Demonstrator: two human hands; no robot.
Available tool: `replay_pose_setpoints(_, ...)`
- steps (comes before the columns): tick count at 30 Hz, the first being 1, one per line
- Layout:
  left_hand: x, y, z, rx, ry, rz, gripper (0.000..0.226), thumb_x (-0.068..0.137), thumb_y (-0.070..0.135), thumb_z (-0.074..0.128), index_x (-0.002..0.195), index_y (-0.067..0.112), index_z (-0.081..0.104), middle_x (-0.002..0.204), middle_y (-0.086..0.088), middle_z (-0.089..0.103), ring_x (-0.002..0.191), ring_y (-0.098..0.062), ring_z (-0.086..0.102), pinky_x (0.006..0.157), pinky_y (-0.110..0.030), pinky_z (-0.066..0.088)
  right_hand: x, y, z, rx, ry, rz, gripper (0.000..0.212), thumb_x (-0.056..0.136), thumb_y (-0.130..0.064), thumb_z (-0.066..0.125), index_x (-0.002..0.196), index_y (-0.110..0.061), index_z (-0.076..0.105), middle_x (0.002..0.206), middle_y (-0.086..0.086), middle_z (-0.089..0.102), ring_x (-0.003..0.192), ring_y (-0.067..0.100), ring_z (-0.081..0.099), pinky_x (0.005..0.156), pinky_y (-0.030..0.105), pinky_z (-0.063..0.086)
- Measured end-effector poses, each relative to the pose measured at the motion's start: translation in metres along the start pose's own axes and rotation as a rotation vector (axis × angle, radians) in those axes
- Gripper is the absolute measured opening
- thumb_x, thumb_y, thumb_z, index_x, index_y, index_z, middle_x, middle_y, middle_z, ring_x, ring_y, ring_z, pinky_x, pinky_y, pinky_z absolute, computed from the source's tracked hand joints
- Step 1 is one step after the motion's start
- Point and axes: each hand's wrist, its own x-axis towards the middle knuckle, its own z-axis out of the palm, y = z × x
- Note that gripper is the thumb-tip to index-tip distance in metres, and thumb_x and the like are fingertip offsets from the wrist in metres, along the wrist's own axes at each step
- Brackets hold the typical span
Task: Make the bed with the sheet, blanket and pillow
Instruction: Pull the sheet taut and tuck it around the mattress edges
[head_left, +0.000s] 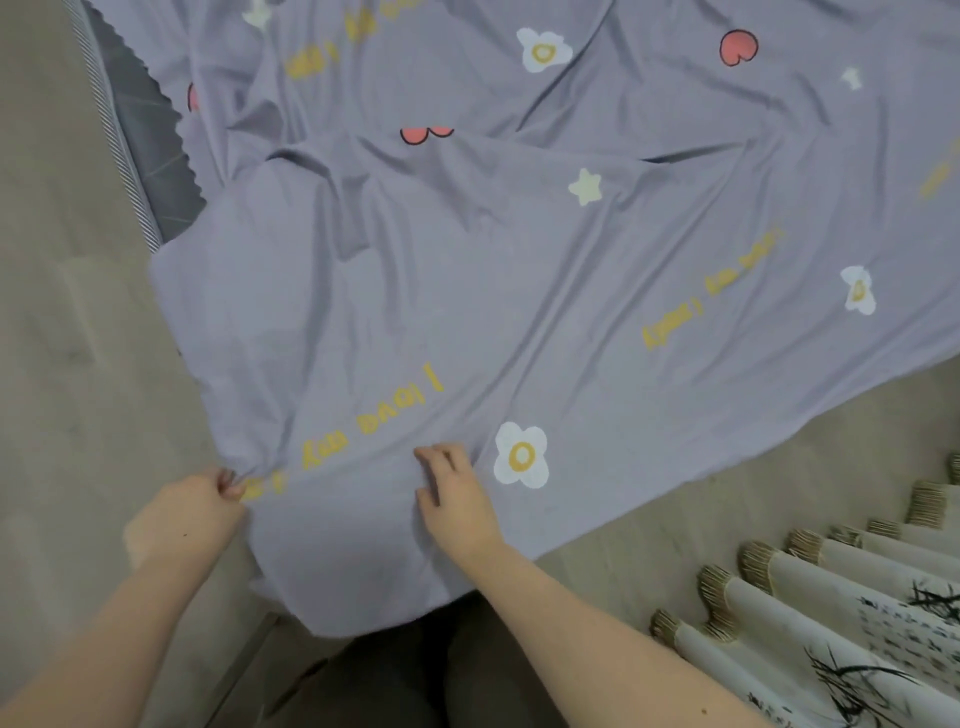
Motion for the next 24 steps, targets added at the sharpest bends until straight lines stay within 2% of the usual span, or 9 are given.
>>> replay_pose_setpoints(3,0.010,-0.025,-0.002,-0.064,-0.021,-0.078,0.019,0.086,0.028,0.059,0.073,0.014,0.055,0.083,-0.021,0.064,0.080,-0.037,0.063,0.068,-0.034,0.048,0.015,-0.002,-0.014,-0.058,0.198,0.037,0.057,0.088,-0.011,0.052,0.144,-0.015,0.041,0.152,0.004,0.031,0.135,0.026,0.033,0.114,0.031,0.026)
replay_pose_setpoints(6,0.020,-0.034,-0.002,-0.094,-0.135,-0.029,0.024,0.088,0.025,0.060,0.069,0.012,0.054,0.080,-0.023,0.063,0.076,-0.035,0.060,0.068,-0.035,0.048,0.033,0.000,-0.029,-0.175,0.320,0.198,0.065,0.090,-0.021,0.053,0.150,-0.018,0.030,0.160,0.005,0.018,0.141,0.030,0.023,0.118,0.037,0.018)
replay_pose_setpoints(8,0.027,-0.028,-0.006,-0.139,-0.066,0.001,0.019,0.092,0.024,0.055,0.076,0.014,0.056,0.087,-0.024,0.064,0.075,-0.035,0.057,0.068,-0.037,0.046,0.044,0.002,-0.032,-0.219,0.239,0.347,0.070,0.095,-0.031,0.048,0.154,-0.020,0.014,0.163,0.004,0.000,0.147,0.033,0.008,0.120,0.041,0.012)
replay_pose_setpoints(10,0.041,-0.020,-0.015,-0.253,0.011,-0.008,0.017,0.095,0.022,0.050,0.101,0.009,0.059,0.109,-0.026,0.063,0.092,-0.041,0.059,0.078,-0.043,0.046,0.052,-0.005,-0.027,-0.222,0.124,0.424,0.077,0.096,-0.040,0.045,0.154,-0.024,-0.001,0.161,0.002,-0.016,0.148,0.036,-0.010,0.118,0.053,0.009)
replay_pose_setpoints(13,0.070,-0.004,-0.038,-0.466,0.027,0.064,0.055,0.097,0.030,0.050,0.143,0.004,0.035,0.145,-0.020,0.044,0.115,-0.039,0.056,0.096,-0.048,0.042,0.062,-0.030,-0.007,-0.219,0.008,0.360,0.081,0.095,-0.044,0.043,0.151,-0.033,-0.014,0.157,-0.004,-0.030,0.143,0.037,-0.026,0.111,0.066,0.001)
replay_pose_setpoints(16,0.106,0.015,-0.065,-0.569,-0.006,0.263,0.073,0.090,0.025,0.064,0.149,0.007,0.023,0.147,-0.016,0.041,0.107,-0.036,0.061,0.098,-0.048,0.045,0.070,-0.063,0.020,-0.303,-0.131,0.211,0.085,0.092,-0.044,0.046,0.149,-0.038,-0.016,0.149,-0.006,-0.041,0.140,0.041,-0.031,0.110,0.071,-0.002)
replay_pose_setpoints(19,0.138,0.028,-0.091,-0.513,0.011,0.347,0.087,0.085,0.029,0.071,0.152,0.013,0.018,0.158,-0.013,0.015,0.141,-0.031,0.030,0.116,-0.043,0.026,0.082,-0.098,0.042,-0.310,-0.239,0.102,0.090,0.087,-0.058,0.049,0.149,-0.041,-0.014,0.144,-0.013,-0.042,0.139,0.042,-0.032,0.109,0.073,-0.004)
replay_pose_setpoints(21,0.156,0.034,-0.110,-0.436,0.080,0.396,0.089,0.081,0.033,0.074,0.152,0.017,0.022,0.160,-0.010,0.004,0.145,-0.029,0.016,0.117,-0.038,0.018,0.095,-0.118,0.050,-0.255,-0.228,0.143,0.096,0.083,-0.063,0.052,0.147,-0.044,-0.017,0.144,-0.019,-0.042,0.139,0.037,-0.035,0.106,0.075,-0.007)
replay_pose_setpoints(24,0.185,0.044,-0.136,-0.256,0.099,0.459,0.086,0.073,0.034,0.080,0.144,0.011,0.038,0.153,-0.015,0.021,0.136,-0.038,0.028,0.115,-0.043,0.023,0.118,-0.144,0.057,-0.243,-0.112,0.310,0.103,0.081,-0.063,0.055,0.144,-0.045,-0.025,0.145,-0.022,-0.042,0.140,0.036,-0.032,0.100,0.078,-0.004)
